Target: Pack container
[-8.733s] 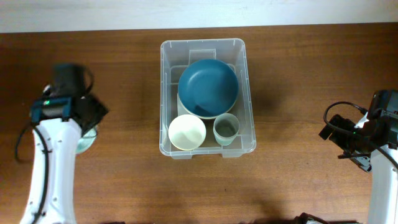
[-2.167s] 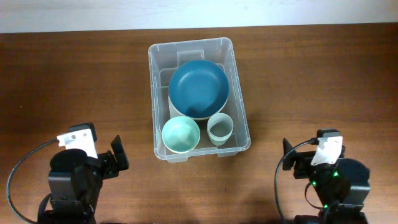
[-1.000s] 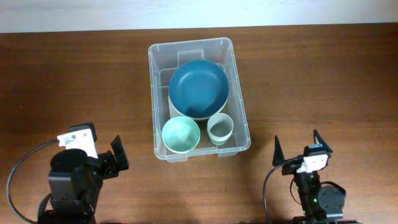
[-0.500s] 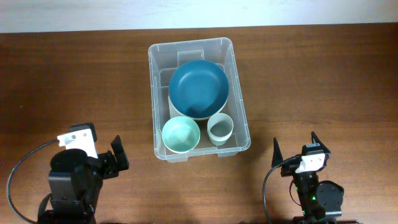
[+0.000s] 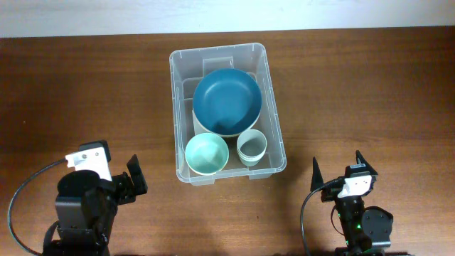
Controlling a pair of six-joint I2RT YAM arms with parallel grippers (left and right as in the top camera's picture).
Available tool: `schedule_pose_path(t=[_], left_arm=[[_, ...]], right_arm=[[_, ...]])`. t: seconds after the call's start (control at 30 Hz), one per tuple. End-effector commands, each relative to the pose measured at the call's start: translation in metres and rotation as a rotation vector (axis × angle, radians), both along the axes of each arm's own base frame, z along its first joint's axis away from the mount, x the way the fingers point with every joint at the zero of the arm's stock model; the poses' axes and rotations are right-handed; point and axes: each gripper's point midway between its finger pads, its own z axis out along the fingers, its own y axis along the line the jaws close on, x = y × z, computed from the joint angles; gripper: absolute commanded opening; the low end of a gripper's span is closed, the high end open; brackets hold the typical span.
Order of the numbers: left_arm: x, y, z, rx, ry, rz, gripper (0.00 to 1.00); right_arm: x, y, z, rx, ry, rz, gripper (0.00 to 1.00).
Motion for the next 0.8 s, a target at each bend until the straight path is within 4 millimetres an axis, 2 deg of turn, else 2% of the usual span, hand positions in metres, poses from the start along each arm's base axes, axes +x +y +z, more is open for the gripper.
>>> schedule_pose_path(t=[0.0,0.2,0.43,0.63,0.77], left_arm=[[-0.001,0.001,-0.003,0.015,0.010,-0.007,1.00],[-0.016,0.006,-0.020,0.029,0.073,0.014,1.00],[-0.036,0.006,-0.061,0.018,0.062,0.011,1.00],[-0.040,0.006,-0.081,0.012,-0.040,0.010,1.00],[-0.035,0.006,-0.091,0.009,-0.106,0.010,1.00]], right_arm=[[0.000,0.001,-0.002,-0.006,0.001,0.004,0.99],[0.000,0.001,-0.002,-0.006,0.001,0.004,0.99],[0.000,0.001,-0.002,-0.007,0.001,0.004,0.99],[0.000,0.001,-0.002,-0.007,0.001,0.004,0.99],[0.000,0.001,-0.002,-0.007,0.001,0.004,0.99]])
